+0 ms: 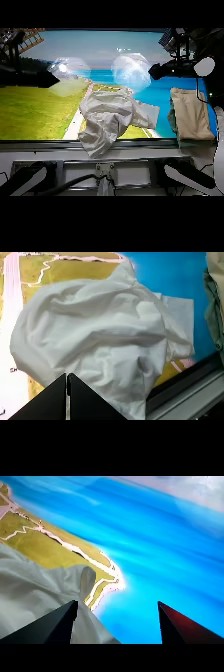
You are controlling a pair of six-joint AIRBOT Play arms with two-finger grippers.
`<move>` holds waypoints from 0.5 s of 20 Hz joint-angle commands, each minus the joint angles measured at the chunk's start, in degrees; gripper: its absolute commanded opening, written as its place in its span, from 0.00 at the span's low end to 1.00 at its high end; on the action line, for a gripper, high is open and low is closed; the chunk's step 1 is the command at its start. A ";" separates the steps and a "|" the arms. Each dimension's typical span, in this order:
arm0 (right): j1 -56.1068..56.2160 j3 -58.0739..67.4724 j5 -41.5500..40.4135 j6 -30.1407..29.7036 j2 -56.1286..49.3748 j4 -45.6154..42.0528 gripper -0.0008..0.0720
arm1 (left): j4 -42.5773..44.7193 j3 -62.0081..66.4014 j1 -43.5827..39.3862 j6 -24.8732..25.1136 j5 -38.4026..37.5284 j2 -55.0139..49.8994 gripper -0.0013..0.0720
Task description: Fold the clothes and pants, and hang the long-sleeved shirts on hangers.
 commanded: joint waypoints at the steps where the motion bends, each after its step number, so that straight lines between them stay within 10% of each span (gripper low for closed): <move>1: 0.07 0.04 -5.31 0.02 -0.04 0.87 0.79 | 0.04 -7.87 -0.04 -1.51 -0.15 1.44 0.04; 10: 0.07 -0.26 -5.42 0.13 -0.74 1.33 0.79 | 0.07 -24.04 -0.02 -1.38 7.52 3.65 0.13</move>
